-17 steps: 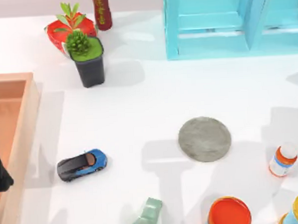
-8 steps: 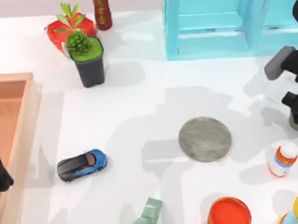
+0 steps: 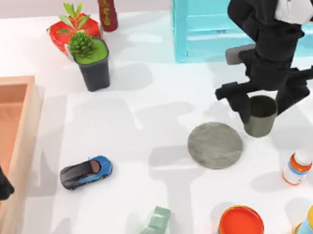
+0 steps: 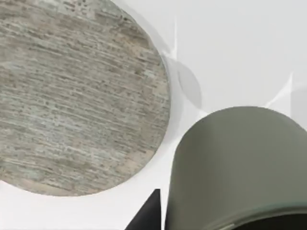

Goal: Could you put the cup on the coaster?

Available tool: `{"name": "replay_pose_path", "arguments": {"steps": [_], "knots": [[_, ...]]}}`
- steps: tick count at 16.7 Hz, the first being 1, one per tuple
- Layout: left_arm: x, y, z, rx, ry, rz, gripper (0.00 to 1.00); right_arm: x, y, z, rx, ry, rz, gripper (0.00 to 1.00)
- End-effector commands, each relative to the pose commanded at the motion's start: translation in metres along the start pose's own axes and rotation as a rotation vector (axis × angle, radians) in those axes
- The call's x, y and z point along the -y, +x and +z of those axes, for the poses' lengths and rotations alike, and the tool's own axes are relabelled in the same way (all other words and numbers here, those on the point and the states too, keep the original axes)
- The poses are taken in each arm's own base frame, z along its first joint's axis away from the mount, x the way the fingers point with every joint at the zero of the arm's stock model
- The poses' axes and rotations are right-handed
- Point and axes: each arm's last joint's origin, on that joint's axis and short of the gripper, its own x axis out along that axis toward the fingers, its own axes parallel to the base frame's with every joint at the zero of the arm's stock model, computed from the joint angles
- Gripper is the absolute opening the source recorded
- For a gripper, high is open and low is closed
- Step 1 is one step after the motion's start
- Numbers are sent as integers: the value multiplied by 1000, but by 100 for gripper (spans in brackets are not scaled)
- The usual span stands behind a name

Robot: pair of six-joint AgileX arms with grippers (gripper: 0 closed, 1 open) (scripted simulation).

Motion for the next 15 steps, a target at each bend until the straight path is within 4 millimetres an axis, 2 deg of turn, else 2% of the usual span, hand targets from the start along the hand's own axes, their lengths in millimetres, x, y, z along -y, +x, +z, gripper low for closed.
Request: {"name": "replay_pose_path", "arguments": {"steps": [3,6,11,15], "knots": [[0,0,0,0,0,0,100,-32,-16,-3,39,128,24,0],[0,0,0,0,0,0,100,-52,-29,-6,75,190,52,0],[0,0,0,0,0,0,100,-56,-32,-6,83,202,60,0],[0,0,0,0,0,0,100,-54,-19,-5,73,207,56,0]]}}
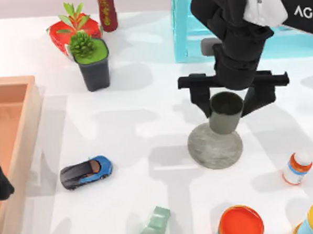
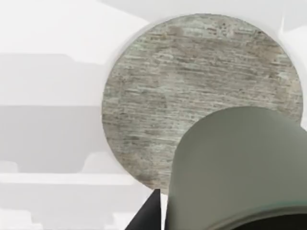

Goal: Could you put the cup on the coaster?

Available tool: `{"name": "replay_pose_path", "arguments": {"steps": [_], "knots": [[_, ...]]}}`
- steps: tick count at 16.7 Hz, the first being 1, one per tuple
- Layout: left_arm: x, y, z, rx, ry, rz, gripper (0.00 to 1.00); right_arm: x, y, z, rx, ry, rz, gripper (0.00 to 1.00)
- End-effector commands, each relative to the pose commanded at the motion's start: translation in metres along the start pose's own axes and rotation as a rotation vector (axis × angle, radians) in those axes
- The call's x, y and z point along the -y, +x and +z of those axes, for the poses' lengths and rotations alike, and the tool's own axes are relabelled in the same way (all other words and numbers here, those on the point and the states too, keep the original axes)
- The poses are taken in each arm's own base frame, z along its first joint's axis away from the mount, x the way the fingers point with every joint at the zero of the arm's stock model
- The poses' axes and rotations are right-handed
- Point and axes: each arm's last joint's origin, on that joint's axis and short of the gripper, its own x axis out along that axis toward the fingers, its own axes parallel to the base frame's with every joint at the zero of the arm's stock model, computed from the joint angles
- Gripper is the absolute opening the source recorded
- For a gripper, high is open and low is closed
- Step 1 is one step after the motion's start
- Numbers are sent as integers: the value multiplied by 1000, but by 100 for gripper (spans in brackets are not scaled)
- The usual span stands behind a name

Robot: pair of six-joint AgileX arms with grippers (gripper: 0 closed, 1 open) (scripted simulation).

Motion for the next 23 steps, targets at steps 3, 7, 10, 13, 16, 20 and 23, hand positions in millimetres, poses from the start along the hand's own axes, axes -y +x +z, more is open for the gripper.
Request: {"name": "replay_pose_path", "arguments": {"steps": [3,7,10,13,16,20,23], "knots": [[0,0,0,0,0,0,100,-1,20,1,12,-3,7,0],[0,0,0,0,0,0,100,-1,49,0,12,-5,7,0],[0,0,0,0,0,0,100,-1,52,-1,9,-5,5,0],[0,0,0,0,0,0,100,-1,52,-1,9,-5,5,15],[0,0,0,0,0,0,100,-1,52,-1,9,-5,5,38],[0,0,0,0,0,0,100,-1,52,-1,9,-5,5,68],[0,0,0,0,0,0,100,-1,52,-1,9,-5,5,90]]}}
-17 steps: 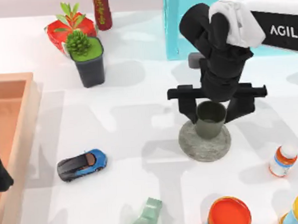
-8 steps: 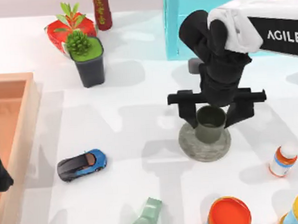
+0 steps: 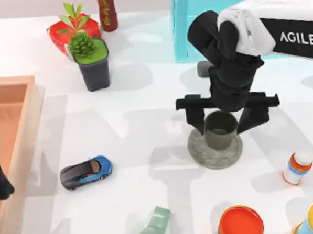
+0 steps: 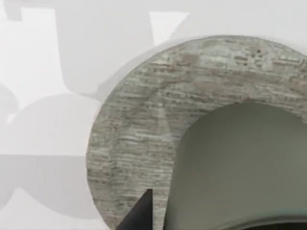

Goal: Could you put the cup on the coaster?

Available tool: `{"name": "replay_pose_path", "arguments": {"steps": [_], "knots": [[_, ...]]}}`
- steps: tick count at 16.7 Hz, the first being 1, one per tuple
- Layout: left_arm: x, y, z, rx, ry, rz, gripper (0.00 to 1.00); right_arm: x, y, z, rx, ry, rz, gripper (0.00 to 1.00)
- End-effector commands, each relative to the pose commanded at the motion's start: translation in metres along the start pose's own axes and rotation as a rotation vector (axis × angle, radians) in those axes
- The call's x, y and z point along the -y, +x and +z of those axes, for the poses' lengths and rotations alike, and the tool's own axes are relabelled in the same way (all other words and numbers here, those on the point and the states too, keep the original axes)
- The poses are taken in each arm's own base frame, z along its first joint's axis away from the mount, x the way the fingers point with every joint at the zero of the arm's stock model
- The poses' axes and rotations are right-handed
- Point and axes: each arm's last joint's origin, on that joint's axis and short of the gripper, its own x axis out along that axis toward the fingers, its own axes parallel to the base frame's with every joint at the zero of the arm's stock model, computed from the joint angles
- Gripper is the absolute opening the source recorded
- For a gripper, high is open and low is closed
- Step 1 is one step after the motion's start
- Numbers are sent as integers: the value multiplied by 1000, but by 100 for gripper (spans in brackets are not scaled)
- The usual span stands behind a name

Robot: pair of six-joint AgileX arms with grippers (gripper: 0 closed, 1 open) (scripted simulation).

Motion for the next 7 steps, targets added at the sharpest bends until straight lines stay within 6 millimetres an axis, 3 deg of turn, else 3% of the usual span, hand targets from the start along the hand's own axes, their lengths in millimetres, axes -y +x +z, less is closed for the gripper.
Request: {"name": "replay_pose_path", "arguments": {"steps": [2,7], "knots": [[0,0,0,0,0,0,100,0,0,0,0,0,0,100],[0,0,0,0,0,0,100,0,0,0,0,0,0,100]]}}
